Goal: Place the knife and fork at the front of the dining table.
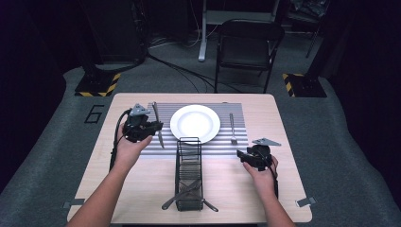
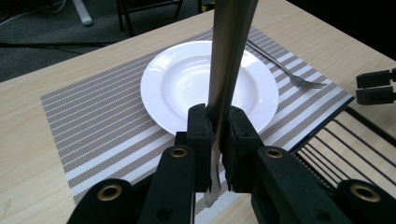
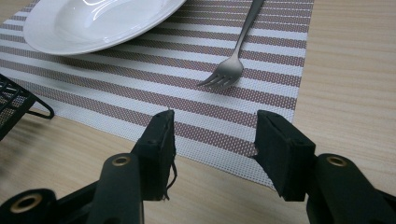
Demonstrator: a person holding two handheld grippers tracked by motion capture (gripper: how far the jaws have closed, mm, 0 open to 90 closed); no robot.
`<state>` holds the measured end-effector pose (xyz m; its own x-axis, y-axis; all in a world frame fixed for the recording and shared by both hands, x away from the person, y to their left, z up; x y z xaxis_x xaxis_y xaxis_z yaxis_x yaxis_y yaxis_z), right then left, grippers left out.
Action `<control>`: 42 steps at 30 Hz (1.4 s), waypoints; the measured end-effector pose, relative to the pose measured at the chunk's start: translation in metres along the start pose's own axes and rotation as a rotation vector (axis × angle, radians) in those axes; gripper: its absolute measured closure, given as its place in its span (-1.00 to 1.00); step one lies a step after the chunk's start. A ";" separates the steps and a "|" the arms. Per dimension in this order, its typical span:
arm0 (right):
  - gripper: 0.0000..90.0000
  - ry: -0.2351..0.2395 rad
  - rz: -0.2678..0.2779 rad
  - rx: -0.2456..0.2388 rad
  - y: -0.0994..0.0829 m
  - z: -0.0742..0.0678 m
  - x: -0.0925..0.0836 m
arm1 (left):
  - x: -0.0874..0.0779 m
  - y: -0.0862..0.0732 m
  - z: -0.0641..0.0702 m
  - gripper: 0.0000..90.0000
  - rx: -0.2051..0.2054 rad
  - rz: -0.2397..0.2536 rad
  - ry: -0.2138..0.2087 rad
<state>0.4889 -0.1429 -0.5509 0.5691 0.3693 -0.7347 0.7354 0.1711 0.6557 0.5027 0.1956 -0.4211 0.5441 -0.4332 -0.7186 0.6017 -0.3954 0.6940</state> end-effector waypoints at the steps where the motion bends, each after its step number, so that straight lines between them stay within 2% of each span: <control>1: 0.06 0.000 0.000 0.000 0.000 0.000 0.000 | 0.001 -0.002 -0.003 0.82 -0.004 0.000 0.005; 6: 0.06 -0.001 0.000 0.000 0.000 0.000 0.000 | 0.005 -0.010 -0.012 0.82 -0.016 -0.013 0.018; 11: 0.06 -0.001 -0.001 -0.001 0.000 0.000 0.000 | 0.007 -0.018 -0.021 0.82 -0.040 -0.021 0.031; 12: 0.06 -0.001 -0.001 -0.001 0.000 0.000 0.001 | 0.008 -0.019 -0.022 0.82 -0.054 -0.014 0.034; 16: 0.06 0.000 0.000 -0.003 0.000 0.000 0.001 | 0.009 -0.025 -0.028 0.82 -0.065 -0.021 0.040; 25: 0.05 0.000 -0.001 -0.003 0.000 0.000 0.001 | 0.013 -0.033 -0.038 0.82 -0.092 -0.034 0.065; 35: 0.05 0.002 -0.002 0.005 -0.001 0.000 0.001 | 0.020 -0.042 -0.047 0.82 -0.117 -0.046 0.074; 42: 0.05 0.003 -0.002 0.004 -0.001 0.000 0.001 | 0.025 -0.042 -0.051 0.82 -0.142 -0.027 0.077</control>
<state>0.4891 -0.1424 -0.5522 0.5665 0.3717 -0.7355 0.7380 0.1684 0.6535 0.5210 0.2424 -0.4702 0.5665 -0.3582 -0.7421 0.6906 -0.2849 0.6647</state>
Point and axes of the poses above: each handheld gripper's, and its own axes: x roughly forward along the jaws, y roughly out of its top, z roughly to its right, the point moved 9 cm from there along x, roughly forward along the jaws, and after that the axes turned 10 degrees about -z, right-handed, at the moved point
